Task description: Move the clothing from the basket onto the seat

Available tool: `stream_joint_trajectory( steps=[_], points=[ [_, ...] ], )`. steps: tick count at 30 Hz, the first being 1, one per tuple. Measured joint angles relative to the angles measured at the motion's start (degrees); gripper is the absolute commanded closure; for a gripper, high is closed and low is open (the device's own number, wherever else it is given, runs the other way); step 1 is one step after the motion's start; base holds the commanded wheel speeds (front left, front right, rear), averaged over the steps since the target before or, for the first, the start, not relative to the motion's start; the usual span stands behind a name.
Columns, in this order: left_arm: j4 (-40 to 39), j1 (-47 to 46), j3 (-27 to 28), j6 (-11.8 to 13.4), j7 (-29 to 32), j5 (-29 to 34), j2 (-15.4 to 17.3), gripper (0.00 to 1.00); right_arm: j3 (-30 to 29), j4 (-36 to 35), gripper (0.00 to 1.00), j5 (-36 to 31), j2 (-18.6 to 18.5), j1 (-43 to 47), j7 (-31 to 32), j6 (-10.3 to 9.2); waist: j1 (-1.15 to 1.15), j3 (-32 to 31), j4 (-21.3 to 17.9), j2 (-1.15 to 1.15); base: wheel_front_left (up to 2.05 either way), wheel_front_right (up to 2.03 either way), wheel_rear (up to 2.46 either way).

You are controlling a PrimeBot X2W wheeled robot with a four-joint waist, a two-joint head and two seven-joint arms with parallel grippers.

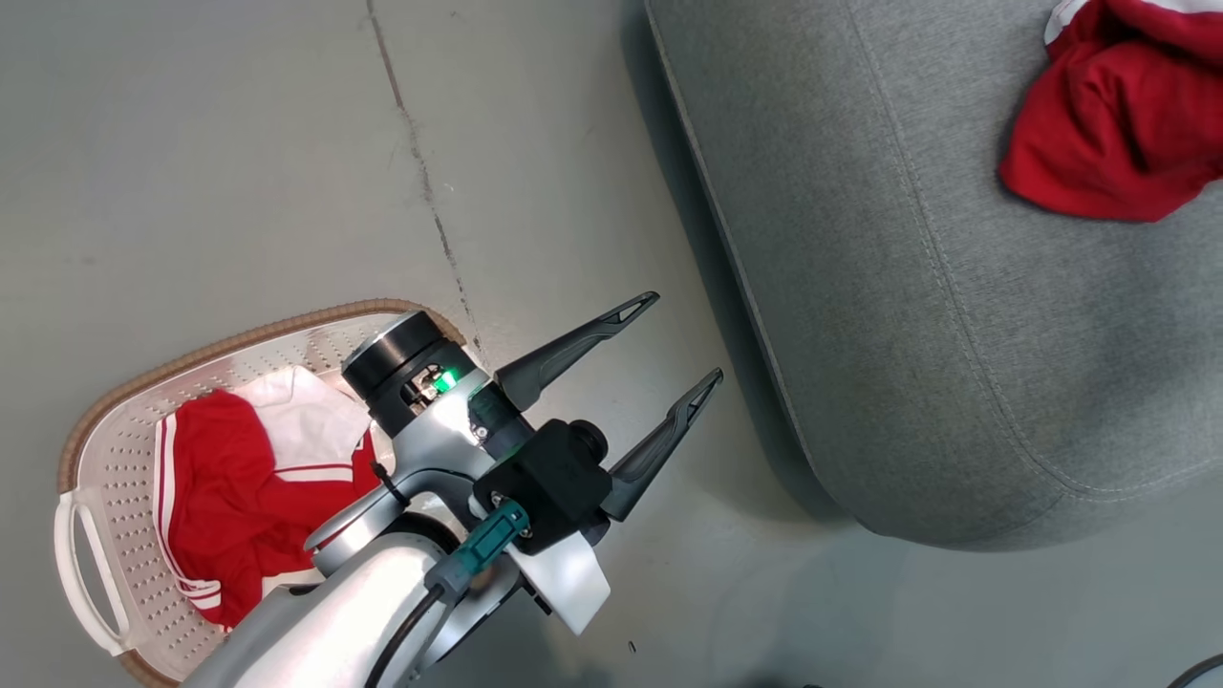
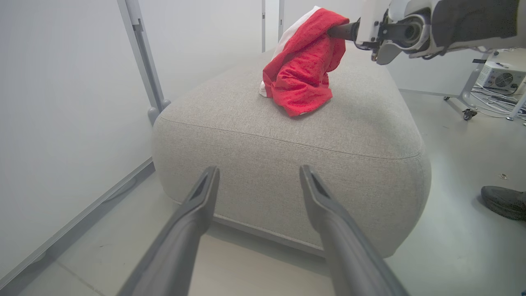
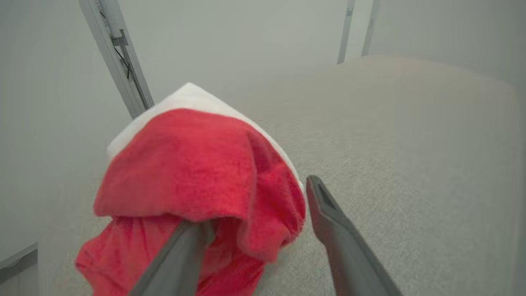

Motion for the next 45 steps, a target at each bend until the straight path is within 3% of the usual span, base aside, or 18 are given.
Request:
stream_joint_trajectory(
  steps=[12,20,33,45],
  points=[
    [3.8,2.0,1.2,2.4,-4.6,-3.2,-1.8,0.0,4.5,-1.5,0.0,0.9,-0.1,10.0,0.0,0.0,0.0,-6.4,-0.1,0.0,0.0,0.0,0.0],
    [6.5,6.3,4.2,6.3,-8.5,-5.9,-2.4,0.0,8.3,-13.1,0.0,2.5,1.6,19.3,0.0,0.0,0.0,-12.0,1.8,0.0,0.0,0.0,0.0],
    [10.2,12.7,10.9,14.3,-13.8,-10.6,-4.7,0.0,14.7,-32.8,0.0,-1.7,6.0,32.0,0.2,0.0,0.0,-18.6,11.6,0.0,0.0,0.0,0.0],
    [10.4,18.3,17.6,18.2,-16.7,-14.4,-4.8,0.0,20.3,-46.1,0.0,-5.9,9.0,40.5,5.5,0.0,0.0,-24.1,20.6,0.0,0.0,0.0,0.0]
  ],
)
